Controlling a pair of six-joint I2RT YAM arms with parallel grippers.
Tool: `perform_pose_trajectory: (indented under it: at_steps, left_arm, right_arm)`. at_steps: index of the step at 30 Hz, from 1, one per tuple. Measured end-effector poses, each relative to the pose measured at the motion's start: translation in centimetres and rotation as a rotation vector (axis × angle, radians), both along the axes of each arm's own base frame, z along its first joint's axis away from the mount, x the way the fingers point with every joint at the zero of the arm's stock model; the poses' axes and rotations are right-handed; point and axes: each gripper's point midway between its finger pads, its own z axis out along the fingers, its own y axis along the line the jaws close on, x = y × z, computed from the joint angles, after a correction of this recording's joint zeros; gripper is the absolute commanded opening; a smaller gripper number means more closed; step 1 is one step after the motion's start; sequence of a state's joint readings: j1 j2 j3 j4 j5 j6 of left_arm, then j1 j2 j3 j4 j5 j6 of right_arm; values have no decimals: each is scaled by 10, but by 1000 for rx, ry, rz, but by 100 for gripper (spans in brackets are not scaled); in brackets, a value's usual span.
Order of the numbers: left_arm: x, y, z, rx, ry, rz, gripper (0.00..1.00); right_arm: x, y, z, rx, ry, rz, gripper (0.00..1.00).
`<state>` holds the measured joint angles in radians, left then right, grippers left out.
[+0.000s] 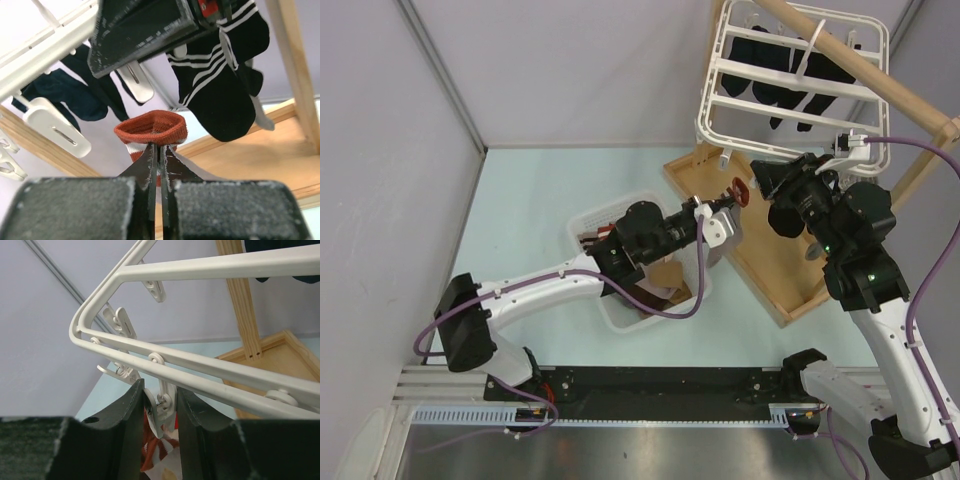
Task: Clip the socks to the hanger
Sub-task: Clamp the sock onto the hanger.
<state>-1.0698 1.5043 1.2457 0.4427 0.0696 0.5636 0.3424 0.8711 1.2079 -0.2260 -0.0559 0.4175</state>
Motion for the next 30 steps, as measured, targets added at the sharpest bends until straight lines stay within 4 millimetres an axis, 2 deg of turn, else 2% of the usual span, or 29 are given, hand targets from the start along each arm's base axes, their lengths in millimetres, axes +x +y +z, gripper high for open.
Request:
perform_pose_trajectory:
  at_steps: [9, 21, 30]
  left_arm:
    - [3, -8, -10, 44, -33, 33, 0]
    - [1, -10, -1, 30, -50, 24, 1]
    - [-2, -11, 14, 1, -65, 14, 0]
  right_arm:
    - [0, 0, 0, 1, 1, -5, 0]
    - [0, 0, 0, -8, -2, -9, 0]
    - [0, 1, -1, -9, -2, -7, 0]
